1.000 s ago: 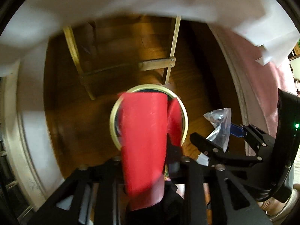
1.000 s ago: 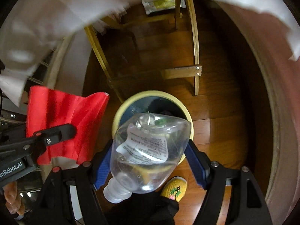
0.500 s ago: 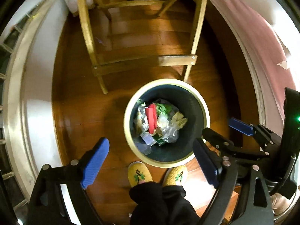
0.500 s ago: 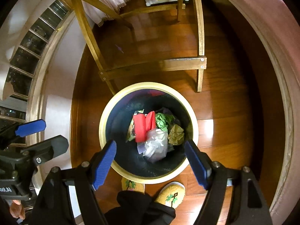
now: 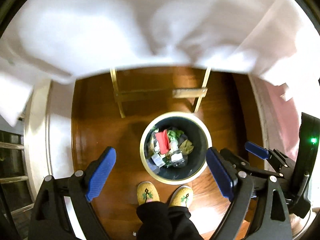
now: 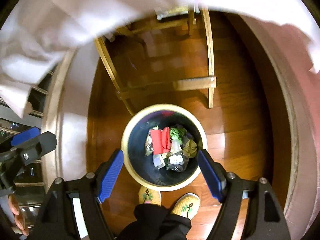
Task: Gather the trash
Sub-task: 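Open both tools over the bin, dropping the red box and bottle, then raise both open tools from the bin back toward the table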
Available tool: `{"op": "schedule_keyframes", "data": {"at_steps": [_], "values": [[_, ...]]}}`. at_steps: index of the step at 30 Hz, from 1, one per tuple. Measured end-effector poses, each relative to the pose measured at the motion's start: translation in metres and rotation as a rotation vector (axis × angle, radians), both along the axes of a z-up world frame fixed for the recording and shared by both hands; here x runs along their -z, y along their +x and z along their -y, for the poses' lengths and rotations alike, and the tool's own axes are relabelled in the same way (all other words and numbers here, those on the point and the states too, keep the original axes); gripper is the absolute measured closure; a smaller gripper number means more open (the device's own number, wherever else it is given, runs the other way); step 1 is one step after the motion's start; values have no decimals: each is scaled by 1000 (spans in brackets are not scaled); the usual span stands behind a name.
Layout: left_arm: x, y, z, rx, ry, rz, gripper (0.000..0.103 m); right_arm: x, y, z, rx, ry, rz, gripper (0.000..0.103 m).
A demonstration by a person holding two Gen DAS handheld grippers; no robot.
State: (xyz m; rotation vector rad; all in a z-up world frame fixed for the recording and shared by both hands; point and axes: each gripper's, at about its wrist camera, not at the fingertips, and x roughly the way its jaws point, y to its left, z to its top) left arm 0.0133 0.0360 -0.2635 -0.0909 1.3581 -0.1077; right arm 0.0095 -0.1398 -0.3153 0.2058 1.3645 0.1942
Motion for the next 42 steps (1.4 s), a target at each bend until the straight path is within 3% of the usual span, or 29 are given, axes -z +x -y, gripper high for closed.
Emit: {"op": "schedule_keyframes", "data": {"at_steps": [17,23,33,42], "values": [[-199,13,6,-7,43,199,13,-196,11,17,-40,97,217,26],[-249,10,9,-22,69,244,13,-261,16,16,-73,97,303,26],[-314,8,6,-53,91,351,13,-326,39,7,-145,69,420,26],[-336,38,-14,-59,73,404,13,-342,74,-6,-168,28,430,26]]}}
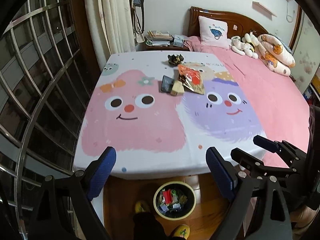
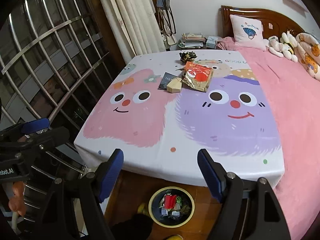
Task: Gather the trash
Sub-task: 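Raise both open tools from the bin back toward the table, then grasp the black TALOPN box with the left tool while the right tool grasps the beige plastic piece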
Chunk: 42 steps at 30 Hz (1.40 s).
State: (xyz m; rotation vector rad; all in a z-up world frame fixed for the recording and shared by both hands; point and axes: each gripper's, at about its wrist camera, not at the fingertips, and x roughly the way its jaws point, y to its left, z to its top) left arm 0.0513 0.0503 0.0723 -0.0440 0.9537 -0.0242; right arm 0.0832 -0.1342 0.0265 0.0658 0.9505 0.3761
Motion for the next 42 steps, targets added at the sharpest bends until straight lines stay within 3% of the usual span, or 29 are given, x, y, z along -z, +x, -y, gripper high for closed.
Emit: {"op": "schedule_keyframes", "data": {"at_steps": [7,13,24,34,40,41,42], "values": [[12,66,-25,53,-34,-3,13,8,43,-17,45,-50,0,27],[31,146,-50,149,-43,-61,13,25,96,-35,160,-17,-51,27],[112,290,-72,339,7,-190,13,92,199,-72,392,2,-123,27],[160,353,-63,378,-82,-257,13,130,247,-86,462,-52,-110,27],[168,368,-51,420,-115,-267,13,140,254,-96,446,-116,-81,48],[169,370,-49,427,-121,-266,13,140,255,-96,438,-116,-81,55],[170,372,-47,435,-129,-266,13,139,255,-97,434,-122,-77,55]]}}
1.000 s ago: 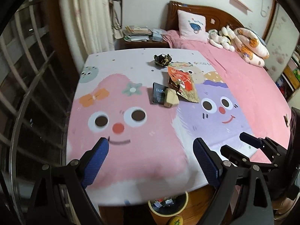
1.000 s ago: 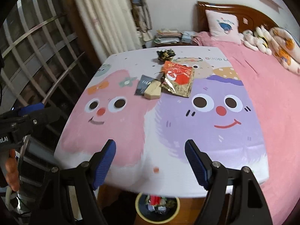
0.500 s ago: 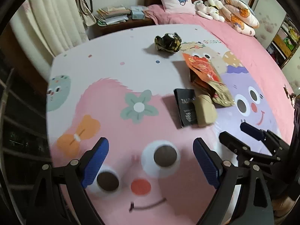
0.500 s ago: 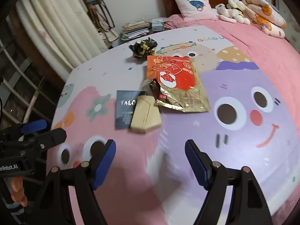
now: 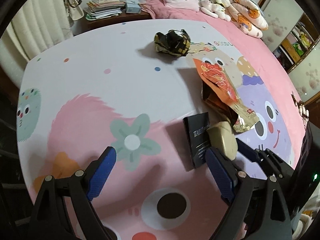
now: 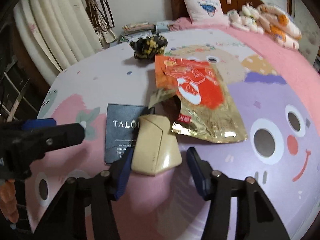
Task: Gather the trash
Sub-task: 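Grasp the black TALOPN box with the left tool while the right tool grasps the beige plastic piece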
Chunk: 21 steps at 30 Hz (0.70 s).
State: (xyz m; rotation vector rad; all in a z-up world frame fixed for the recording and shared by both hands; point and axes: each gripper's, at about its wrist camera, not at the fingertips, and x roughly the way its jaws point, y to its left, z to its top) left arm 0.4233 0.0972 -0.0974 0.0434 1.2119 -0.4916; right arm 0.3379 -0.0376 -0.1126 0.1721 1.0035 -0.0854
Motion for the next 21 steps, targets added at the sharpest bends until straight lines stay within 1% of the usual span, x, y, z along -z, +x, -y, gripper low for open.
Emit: {"op": "schedule_keyframes", "data": {"at_steps": [6,13,16,21], "values": [[8,7,10,22,-30,-17,14,-2,-9,6,-1,3,9,56],[20,12,22,43,-36,-58,15,-3,-27,22,55,10,2,56],[24,13,29,45,-24,-73,15,-5,-32,27,75,17,5,56],[29,10,49,61,35,-99,15,-6,-37,33,94,32,10,56]]}}
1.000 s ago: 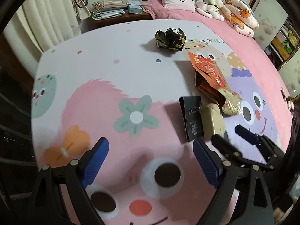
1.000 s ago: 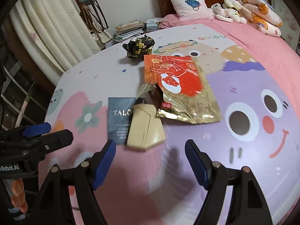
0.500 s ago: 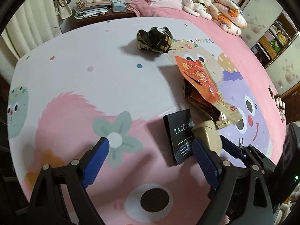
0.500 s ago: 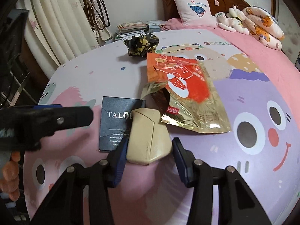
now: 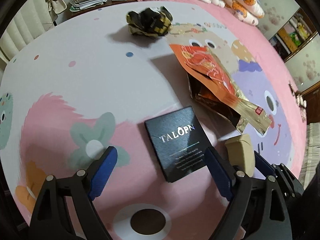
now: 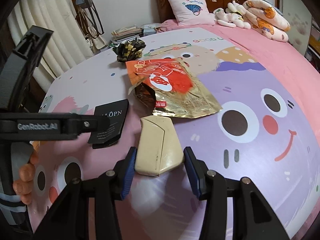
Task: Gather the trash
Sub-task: 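Grasp the black TALOPN box with the left tool while the right tool grasps the beige plastic piece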
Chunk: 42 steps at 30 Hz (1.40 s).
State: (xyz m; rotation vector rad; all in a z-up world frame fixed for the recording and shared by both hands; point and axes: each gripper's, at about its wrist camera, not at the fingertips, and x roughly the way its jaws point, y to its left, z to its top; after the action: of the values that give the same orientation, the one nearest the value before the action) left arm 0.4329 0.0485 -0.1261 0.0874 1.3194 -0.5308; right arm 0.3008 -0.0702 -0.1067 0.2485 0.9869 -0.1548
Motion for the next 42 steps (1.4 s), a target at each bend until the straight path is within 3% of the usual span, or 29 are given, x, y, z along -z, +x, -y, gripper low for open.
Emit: {"op": "schedule_keyframes", "data": {"at_steps": [9,19,22,26,36,42], "values": [[3,5,21,-41,61,-69,15,4,-13,9,23,26,-3,56],[10,11,48,-92,251,-69,15,4,-21,14,37,46,8,56],[9,9,50,-97,245,-60,16,4,-24,15,36,53,10,56],[2,-2,49,-75,226,-10,45,4,-27,16,34,62,13,56],[-16,-42,25,-97,103,-19,47,-6,-44,18,-15,72,45,56],[-40,-78,15,-111,94,22,47,-20,-70,24,-74,75,72,56]]}}
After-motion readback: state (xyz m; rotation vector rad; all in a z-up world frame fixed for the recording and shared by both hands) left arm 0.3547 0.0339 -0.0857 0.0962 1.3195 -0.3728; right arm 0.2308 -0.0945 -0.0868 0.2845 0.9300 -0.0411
